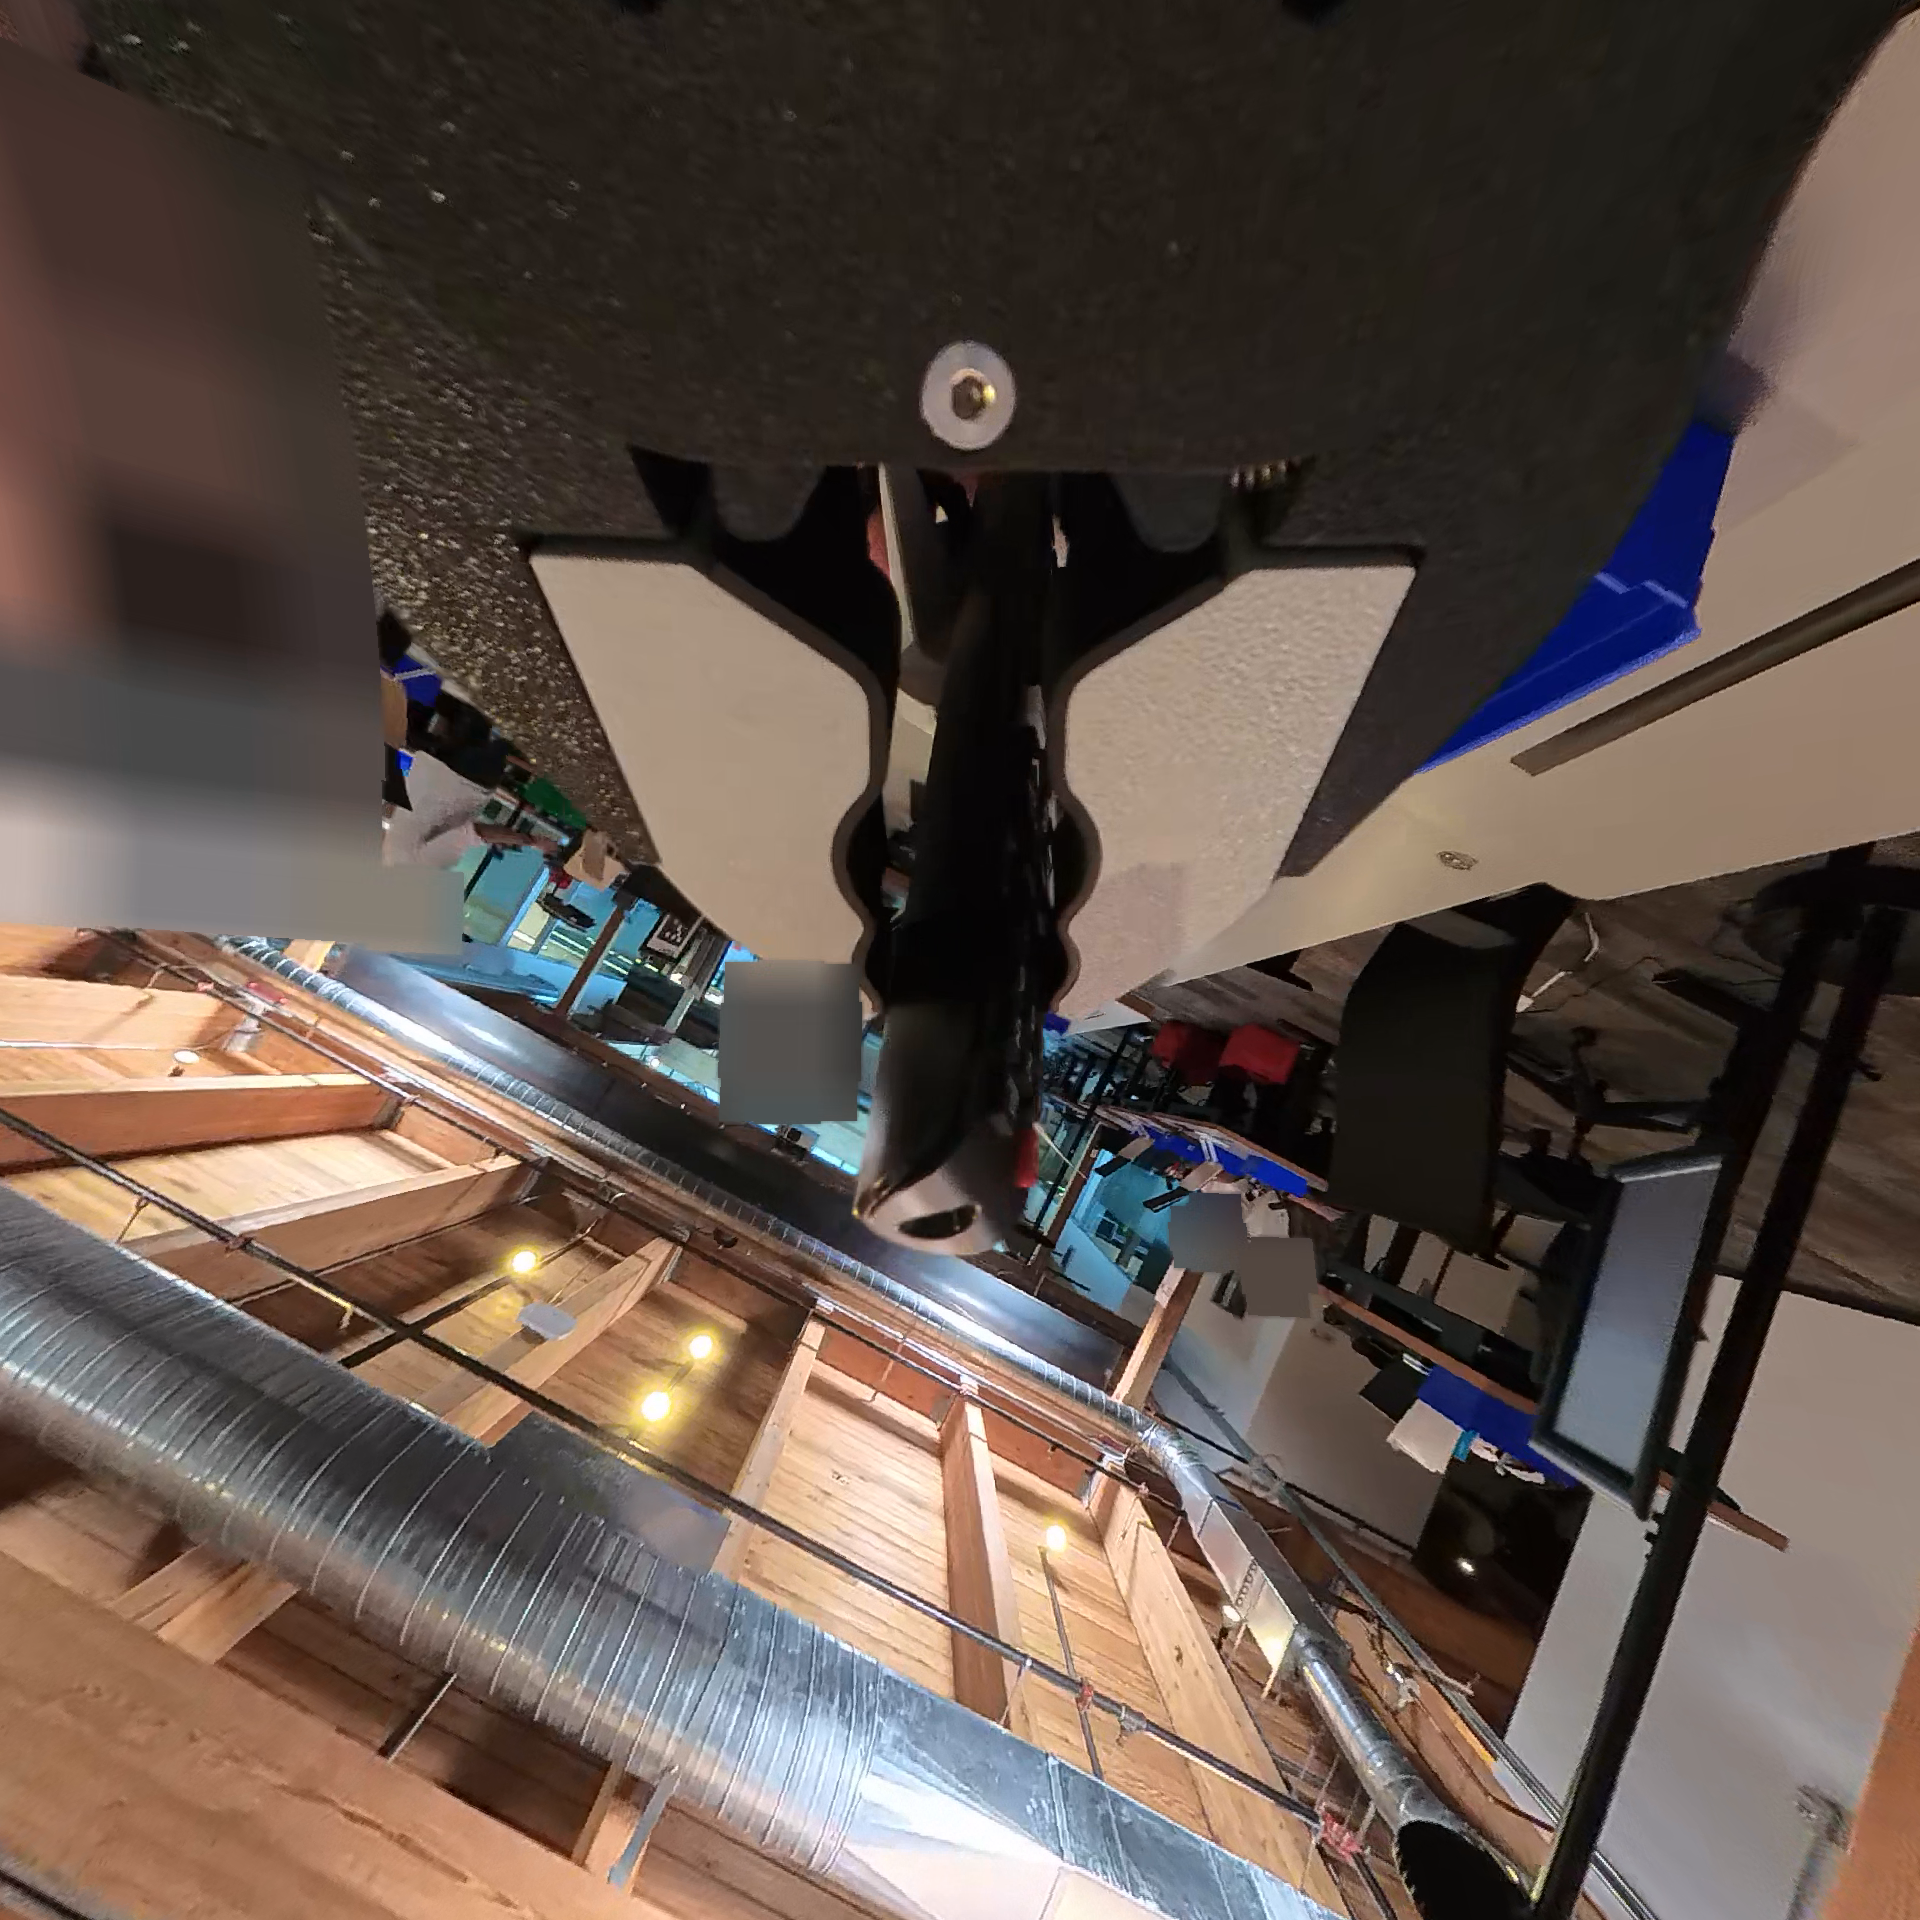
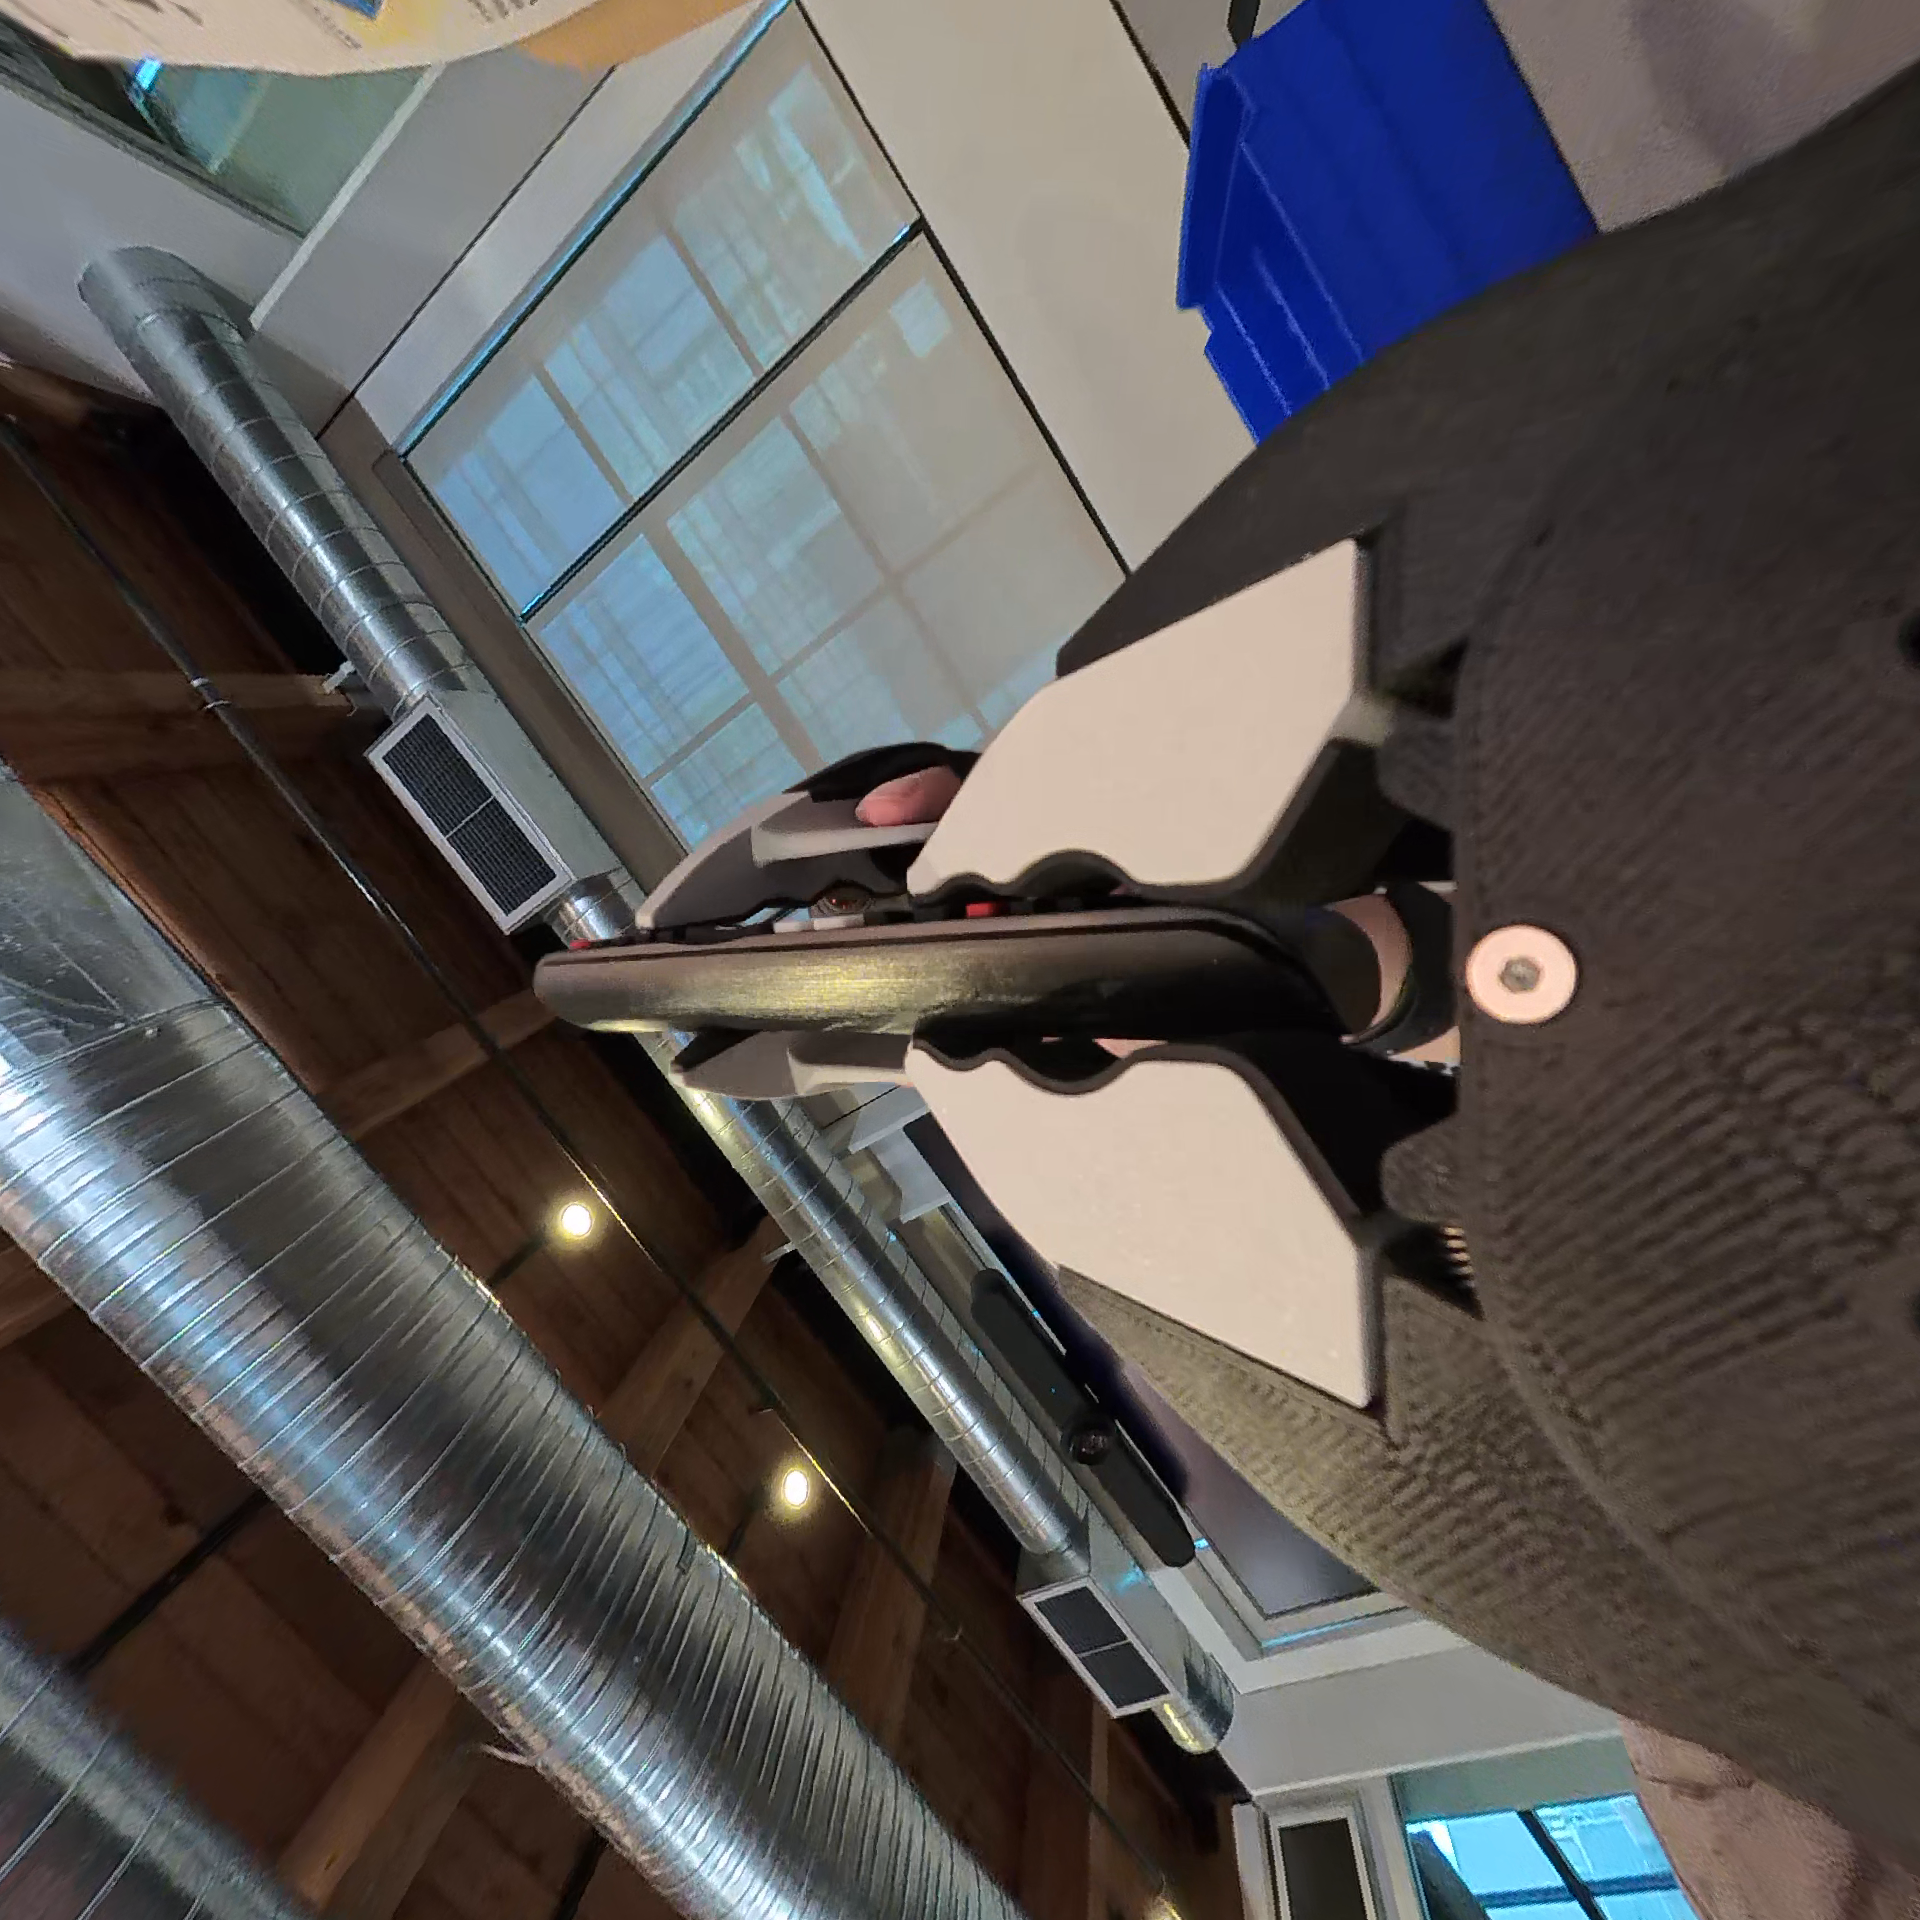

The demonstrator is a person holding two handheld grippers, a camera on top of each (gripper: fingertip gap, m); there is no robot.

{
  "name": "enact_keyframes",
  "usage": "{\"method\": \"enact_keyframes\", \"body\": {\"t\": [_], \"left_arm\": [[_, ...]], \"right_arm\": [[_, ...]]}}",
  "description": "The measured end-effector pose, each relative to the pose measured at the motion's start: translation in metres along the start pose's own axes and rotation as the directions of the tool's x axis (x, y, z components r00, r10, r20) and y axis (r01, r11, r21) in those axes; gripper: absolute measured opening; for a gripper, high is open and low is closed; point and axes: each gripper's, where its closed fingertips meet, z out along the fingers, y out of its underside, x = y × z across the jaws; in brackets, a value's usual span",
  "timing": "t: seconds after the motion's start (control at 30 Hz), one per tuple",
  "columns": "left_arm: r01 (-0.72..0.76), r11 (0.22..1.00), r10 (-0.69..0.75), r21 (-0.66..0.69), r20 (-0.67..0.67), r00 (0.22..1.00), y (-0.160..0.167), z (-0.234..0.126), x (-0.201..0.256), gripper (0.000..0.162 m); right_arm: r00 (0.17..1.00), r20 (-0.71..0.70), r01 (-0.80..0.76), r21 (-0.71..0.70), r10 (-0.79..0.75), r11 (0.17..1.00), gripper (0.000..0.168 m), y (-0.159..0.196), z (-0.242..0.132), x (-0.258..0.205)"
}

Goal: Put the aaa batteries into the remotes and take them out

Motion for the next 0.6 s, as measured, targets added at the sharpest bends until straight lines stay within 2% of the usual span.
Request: {"method": "enact_keyframes", "body": {"t": [0.17, 0.6], "left_arm": [[-0.047, 0.998, 0.047, -0.035, 0.016, 0.999, -0.002, 0.013, 0.022, 0.026], [-0.089, 0.992, 0.089, -0.084, -0.007, 0.996, -0.001, 0.036, 0.053, 0.026]], "right_arm": [[0.999, 0.044, 0.011, -0.004, -0.01, 1.0, 0.023, -0.008, 0.002, -0.022], [0.981, 0.05, 0.189, 0.015, -0.19, 0.982, 0.023, -0.02, 0.001, -0.053]]}}
